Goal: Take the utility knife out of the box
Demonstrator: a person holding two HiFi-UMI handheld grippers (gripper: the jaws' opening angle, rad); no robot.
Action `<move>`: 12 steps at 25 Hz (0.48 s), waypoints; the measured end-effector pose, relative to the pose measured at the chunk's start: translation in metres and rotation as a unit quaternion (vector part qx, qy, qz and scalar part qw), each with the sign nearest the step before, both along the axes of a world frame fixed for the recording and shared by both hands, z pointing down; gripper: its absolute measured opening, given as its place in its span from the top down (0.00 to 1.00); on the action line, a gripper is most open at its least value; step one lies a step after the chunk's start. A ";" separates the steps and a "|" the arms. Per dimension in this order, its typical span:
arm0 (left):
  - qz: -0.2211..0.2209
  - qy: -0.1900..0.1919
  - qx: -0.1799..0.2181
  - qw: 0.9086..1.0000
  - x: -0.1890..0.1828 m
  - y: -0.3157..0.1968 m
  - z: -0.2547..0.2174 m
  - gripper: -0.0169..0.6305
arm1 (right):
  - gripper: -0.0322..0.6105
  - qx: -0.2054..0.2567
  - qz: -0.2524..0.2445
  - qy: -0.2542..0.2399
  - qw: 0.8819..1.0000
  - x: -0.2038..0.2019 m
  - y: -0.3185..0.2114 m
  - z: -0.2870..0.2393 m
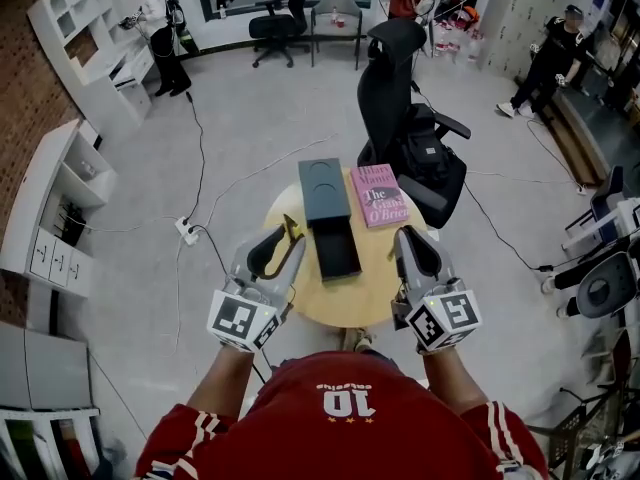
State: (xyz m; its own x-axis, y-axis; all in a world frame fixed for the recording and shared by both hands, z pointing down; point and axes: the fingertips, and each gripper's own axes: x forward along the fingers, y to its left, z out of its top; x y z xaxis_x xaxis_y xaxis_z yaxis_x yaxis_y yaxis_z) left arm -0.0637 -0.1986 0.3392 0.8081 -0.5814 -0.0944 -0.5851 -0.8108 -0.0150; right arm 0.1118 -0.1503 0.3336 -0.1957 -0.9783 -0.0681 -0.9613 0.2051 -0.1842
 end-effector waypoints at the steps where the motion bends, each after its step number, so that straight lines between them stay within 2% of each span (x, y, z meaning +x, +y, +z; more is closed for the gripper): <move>1: -0.002 -0.001 0.002 1.000 -0.003 0.001 -0.001 0.77 | 0.89 0.001 -0.001 0.002 1.000 -0.003 0.001 -0.001; 4: -0.012 0.003 0.001 1.000 -0.012 0.004 -0.005 0.77 | 0.89 0.006 -0.005 0.007 1.000 -0.010 0.004 -0.003; 8: -0.017 0.018 -0.024 0.999 -0.019 0.006 -0.009 0.77 | 0.89 0.009 -0.006 0.010 1.000 -0.012 0.009 -0.006; 12: -0.023 0.020 -0.021 0.999 -0.021 0.010 -0.012 0.77 | 0.89 0.010 -0.005 0.021 1.000 -0.014 0.014 -0.010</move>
State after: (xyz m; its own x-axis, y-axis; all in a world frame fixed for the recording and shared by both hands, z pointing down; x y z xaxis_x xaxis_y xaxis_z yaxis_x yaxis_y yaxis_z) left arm -0.0852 -0.1887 0.3276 0.7763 -0.6224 -0.1005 -0.6217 -0.7822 0.0419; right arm 0.0981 -0.1364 0.3239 -0.2093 -0.9746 -0.0796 -0.9656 0.2188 -0.1403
